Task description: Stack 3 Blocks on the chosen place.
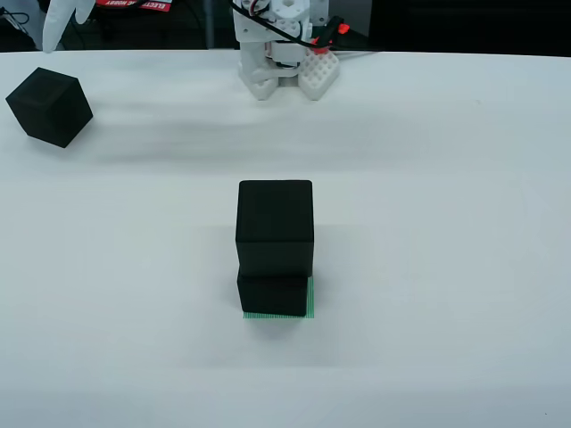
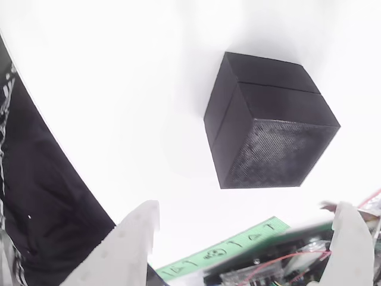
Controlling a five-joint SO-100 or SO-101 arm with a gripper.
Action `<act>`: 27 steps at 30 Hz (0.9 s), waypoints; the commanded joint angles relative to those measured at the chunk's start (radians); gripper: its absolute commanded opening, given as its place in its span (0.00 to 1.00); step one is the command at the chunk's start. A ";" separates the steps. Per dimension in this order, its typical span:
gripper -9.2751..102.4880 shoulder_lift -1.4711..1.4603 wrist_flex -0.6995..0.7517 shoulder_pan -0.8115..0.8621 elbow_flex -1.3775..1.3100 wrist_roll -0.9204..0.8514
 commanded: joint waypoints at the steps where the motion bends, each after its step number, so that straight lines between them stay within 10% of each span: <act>1: 0.40 -0.084 -0.058 0.023 -0.049 0.066; 27: 0.44 -0.476 -0.037 -0.095 -0.282 0.314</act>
